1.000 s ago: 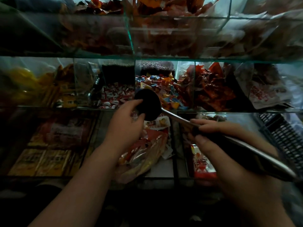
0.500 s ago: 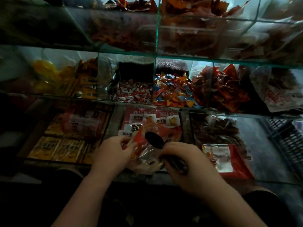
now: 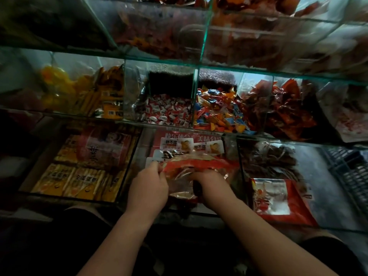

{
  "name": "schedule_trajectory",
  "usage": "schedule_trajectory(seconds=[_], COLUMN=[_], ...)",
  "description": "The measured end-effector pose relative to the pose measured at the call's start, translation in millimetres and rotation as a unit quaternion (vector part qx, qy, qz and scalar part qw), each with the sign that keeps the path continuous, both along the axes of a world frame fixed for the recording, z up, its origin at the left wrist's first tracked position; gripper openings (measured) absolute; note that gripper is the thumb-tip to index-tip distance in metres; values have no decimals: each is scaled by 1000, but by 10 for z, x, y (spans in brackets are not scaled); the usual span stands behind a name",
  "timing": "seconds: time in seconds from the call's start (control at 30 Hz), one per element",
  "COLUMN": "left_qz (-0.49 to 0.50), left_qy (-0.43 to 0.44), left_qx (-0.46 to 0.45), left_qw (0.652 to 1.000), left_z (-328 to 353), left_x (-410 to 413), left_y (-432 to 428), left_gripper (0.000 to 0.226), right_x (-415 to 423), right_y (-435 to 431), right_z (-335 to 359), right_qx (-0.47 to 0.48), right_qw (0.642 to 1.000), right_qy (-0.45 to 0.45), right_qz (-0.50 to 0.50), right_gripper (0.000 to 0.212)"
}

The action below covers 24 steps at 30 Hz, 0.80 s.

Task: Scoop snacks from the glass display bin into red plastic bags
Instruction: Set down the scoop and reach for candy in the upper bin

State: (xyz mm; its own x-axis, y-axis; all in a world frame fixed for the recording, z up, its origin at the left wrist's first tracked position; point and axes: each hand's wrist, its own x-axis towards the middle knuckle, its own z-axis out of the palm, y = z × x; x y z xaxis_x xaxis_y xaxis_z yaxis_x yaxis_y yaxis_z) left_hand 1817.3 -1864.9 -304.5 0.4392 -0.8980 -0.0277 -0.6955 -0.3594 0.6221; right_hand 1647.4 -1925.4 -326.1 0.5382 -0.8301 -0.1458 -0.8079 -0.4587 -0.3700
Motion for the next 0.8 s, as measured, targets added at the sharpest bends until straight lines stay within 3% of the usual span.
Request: schedule_trajectory(seconds=[0.17, 0.3, 0.53, 0.8], left_qz=[23, 38, 25, 52], left_qy=[21, 23, 15, 42], left_qx=[-13, -15, 16, 19], left_qw=[999, 999, 999, 998], left_z=[8, 10, -60, 32], left_x=[4, 16, -52, 72], left_y=[-36, -103, -158, -305], left_gripper=[25, 23, 19, 19], right_x=[-153, -168, 57, -4], right_y=[-7, 73, -156, -69], right_z=[51, 40, -74, -61], right_qx=[47, -38, -7, 39], right_qw=[992, 995, 1000, 993], right_qy=[-118, -87, 1, -76], right_qz=[11, 29, 8, 79], right_gripper=[31, 46, 44, 46])
